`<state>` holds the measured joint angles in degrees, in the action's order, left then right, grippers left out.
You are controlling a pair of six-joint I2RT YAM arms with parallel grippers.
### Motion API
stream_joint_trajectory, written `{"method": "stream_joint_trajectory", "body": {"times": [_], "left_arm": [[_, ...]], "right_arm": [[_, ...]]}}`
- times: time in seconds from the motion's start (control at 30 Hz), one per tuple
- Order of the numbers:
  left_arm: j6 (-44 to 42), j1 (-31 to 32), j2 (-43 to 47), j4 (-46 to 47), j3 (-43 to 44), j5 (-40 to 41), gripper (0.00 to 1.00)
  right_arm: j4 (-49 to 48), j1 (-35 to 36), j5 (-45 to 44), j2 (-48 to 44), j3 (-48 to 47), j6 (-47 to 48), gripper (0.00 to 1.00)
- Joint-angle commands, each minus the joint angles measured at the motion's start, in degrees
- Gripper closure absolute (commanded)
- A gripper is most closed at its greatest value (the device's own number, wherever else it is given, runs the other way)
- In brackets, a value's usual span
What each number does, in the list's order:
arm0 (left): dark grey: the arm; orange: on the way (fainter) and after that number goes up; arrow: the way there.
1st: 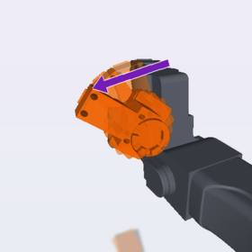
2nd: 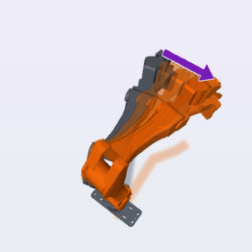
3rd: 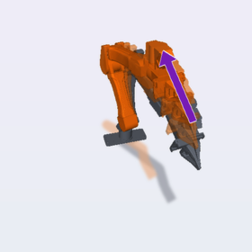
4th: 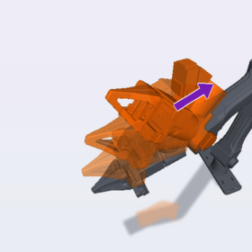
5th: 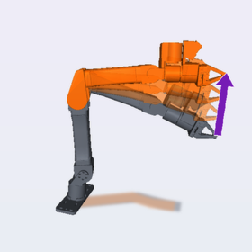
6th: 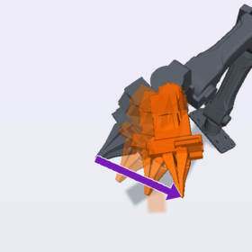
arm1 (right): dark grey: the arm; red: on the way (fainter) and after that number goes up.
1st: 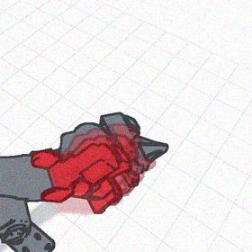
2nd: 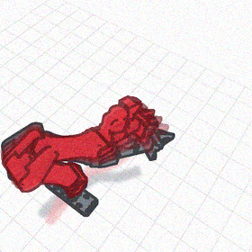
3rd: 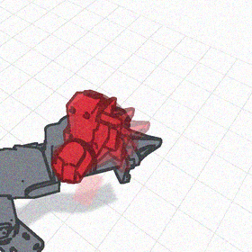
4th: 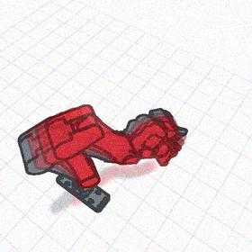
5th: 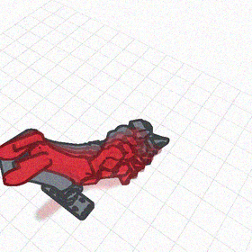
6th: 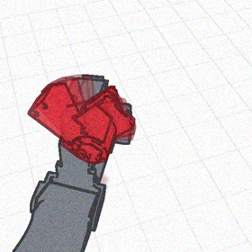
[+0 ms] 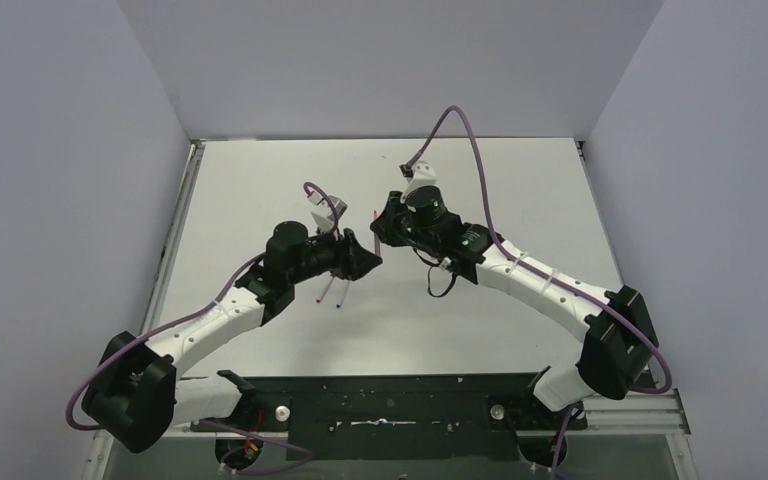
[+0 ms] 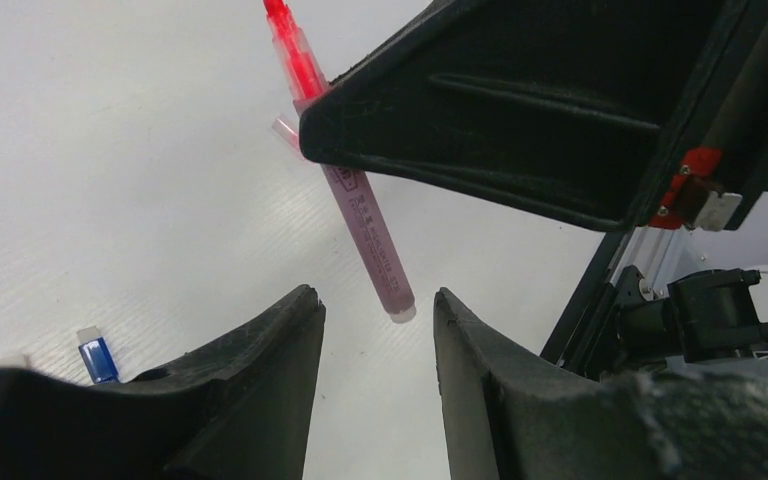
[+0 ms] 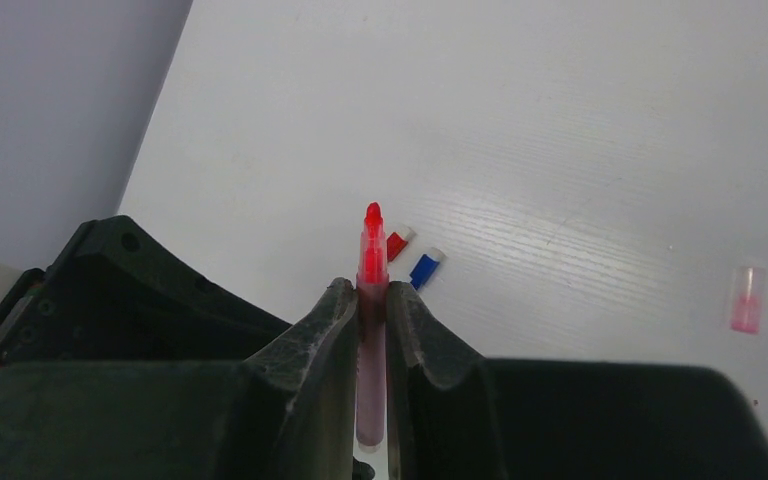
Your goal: Insert the pens into the pen caps
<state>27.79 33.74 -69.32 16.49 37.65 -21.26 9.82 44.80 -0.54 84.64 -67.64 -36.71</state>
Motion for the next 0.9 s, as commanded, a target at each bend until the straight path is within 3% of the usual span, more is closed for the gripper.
{"method": "stream_joint_trajectory", "body": {"times": [0.0, 0.17, 0.2, 0.27, 0.3, 0.57, 0.6, 0.67, 0.7, 0.87], "left_arm": [[-0.5, 0.52, -0.8, 4.24, 3.55, 0.07, 0.58], [-0.69, 0.71, -2.06, 4.7, 4.35, 0.36, 0.58], [-0.85, 0.72, -2.25, 4.79, 4.32, 0.5, 0.63], [-1.28, 0.76, -2.54, 4.73, 4.7, 0.26, 0.91], [-1.41, 0.66, -2.71, 4.58, 4.88, 0.3, 1.0], [-5.03, 0.85, -1.55, -0.24, 5.61, 0.85, 1.0], [-6.04, 0.81, -1.18, -1.74, 5.76, 1.24, 1.0], [-7.94, 0.8, -0.65, -5.24, 6.15, 2.27, 1.0], [-8.86, 0.75, -0.31, -7.05, 6.2, 2.61, 1.0], [-12.27, 0.67, 1.43, -15.07, 6.22, 4.95, 1.0]], "right_arm": [[-2.92, 1.01, 1.7, -1.99, -2.85, 0.07, 1.0], [-3.14, 1.61, 1.94, -2.16, -2.44, -0.25, 1.0], [-3.14, 1.65, 1.94, -2.27, -2.4, -0.29, 1.0], [-3.14, 1.7, 1.92, -2.44, -2.26, -0.38, 1.0], [-3.11, 1.78, 1.86, -2.53, -2.1, -0.38, 1.0], [-0.98, 1.63, -0.54, -3.25, -3.52, 1.16, 1.0], [0.1, 1.31, -1.68, -3.33, -4.12, 1.87, 0.97], [2.22, 0.26, -3.15, -3.78, -4.97, 3.05, 0.74], [3.56, -0.68, -3.7, -4.08, -5.11, 3.6, 0.68], [8.54, -8.02, -2.03, -5.09, -3.59, 5.62, 0.64]]}}
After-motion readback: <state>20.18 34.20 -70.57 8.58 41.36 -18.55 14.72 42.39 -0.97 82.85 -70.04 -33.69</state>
